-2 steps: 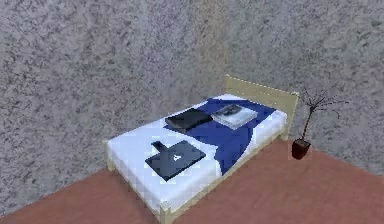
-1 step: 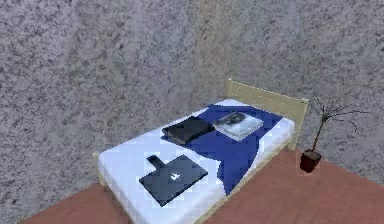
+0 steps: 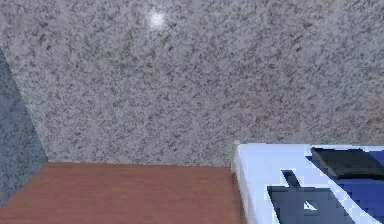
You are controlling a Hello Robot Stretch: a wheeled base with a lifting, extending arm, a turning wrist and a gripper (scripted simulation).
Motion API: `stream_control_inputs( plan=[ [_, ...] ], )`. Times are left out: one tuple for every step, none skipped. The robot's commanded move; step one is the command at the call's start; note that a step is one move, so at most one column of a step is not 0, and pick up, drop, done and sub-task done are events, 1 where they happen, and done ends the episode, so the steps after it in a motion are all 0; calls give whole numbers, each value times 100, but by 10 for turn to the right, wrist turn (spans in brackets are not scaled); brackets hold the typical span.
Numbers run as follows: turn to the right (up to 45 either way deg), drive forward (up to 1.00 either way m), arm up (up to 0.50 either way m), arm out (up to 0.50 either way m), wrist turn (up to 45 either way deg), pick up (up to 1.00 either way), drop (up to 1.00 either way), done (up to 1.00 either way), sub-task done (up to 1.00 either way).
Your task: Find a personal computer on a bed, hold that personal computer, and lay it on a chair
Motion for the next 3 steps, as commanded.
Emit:
stream_control_inputs(
  plan=[
    [-450, 0, 0, 0, 0, 0, 0, 0, 0],
    [450, 0, 0, 0, 0, 0, 0, 0, 0],
    [60, 0, 0, 0, 0, 0, 0, 0, 0]
  ],
)
